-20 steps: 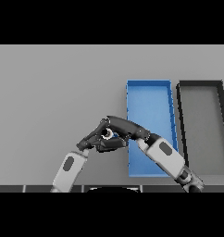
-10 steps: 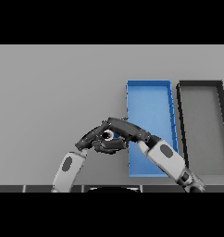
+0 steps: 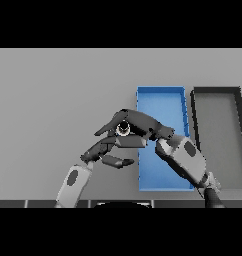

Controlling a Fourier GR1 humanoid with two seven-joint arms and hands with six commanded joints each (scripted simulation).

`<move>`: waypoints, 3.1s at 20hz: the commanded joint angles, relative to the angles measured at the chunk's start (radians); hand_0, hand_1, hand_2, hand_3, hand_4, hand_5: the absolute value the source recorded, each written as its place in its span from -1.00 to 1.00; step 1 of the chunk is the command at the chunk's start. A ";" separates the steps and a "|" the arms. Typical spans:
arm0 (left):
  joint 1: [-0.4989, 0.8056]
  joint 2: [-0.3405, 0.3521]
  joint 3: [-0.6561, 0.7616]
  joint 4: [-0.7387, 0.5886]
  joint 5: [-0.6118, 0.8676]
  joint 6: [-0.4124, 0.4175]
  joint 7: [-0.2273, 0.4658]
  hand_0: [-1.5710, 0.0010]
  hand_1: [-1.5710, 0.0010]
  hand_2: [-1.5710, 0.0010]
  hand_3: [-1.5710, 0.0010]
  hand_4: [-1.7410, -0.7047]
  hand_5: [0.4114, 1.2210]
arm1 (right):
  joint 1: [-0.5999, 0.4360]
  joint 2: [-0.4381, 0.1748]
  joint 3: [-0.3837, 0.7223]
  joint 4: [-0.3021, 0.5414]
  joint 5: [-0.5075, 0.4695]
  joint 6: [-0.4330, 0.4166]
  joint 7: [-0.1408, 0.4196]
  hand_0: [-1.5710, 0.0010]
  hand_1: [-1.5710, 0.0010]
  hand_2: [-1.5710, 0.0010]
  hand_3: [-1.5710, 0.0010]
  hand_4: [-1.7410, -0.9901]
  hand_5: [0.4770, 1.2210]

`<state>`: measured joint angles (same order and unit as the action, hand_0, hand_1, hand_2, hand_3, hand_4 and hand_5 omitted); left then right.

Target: Pick up the blue pipe and place it into the blue bin.

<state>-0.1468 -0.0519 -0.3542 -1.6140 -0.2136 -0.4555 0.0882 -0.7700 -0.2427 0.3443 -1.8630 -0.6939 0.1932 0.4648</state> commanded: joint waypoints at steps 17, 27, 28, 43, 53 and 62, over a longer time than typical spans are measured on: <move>-0.002 0.025 0.004 -0.016 -0.017 0.002 0.002 1.00 1.00 1.00 1.00 0.68 -0.98 | -0.121 -0.289 -0.296 0.416 0.005 -0.091 -0.066 -1.00 -1.00 -1.00 -1.00 -1.00 1.00; 0.021 0.018 -0.003 -0.025 -0.009 0.002 0.012 1.00 1.00 1.00 1.00 0.66 -0.96 | 0.268 -0.328 -0.237 0.248 0.049 -0.239 0.062 -1.00 -1.00 -1.00 -1.00 -1.00 1.00; 0.035 0.025 -0.006 -0.035 -0.008 -0.002 0.000 1.00 1.00 1.00 1.00 0.66 -0.96 | 0.279 -0.333 -0.229 0.249 0.064 -0.268 0.089 -1.00 -1.00 -1.00 -1.00 -1.00 1.00; 0.033 0.014 -0.018 -0.048 -0.015 0.005 0.023 1.00 1.00 1.00 1.00 0.66 -0.96 | 0.171 -0.640 0.397 0.411 -0.110 -0.494 0.145 0.51 0.55 0.55 0.74 0.39 0.77; 0.039 0.012 -0.021 -0.057 -0.013 0.003 0.037 1.00 1.00 1.00 1.00 0.65 -0.96 | 0.086 -0.685 0.558 0.427 -0.060 -0.420 0.145 0.95 0.95 0.95 0.97 0.85 -0.24; 0.043 0.024 -0.014 -0.060 -0.013 0.002 0.033 1.00 1.00 1.00 1.00 0.65 -0.95 | 0.078 -0.678 0.571 0.460 -0.044 -0.381 0.128 0.99 0.99 0.99 1.00 0.91 -0.51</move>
<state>-0.1045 -0.0281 -0.3685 -1.6745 -0.2266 -0.4535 0.1207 -0.6921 -0.9208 0.9149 -1.4024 -0.7377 -0.1886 0.5924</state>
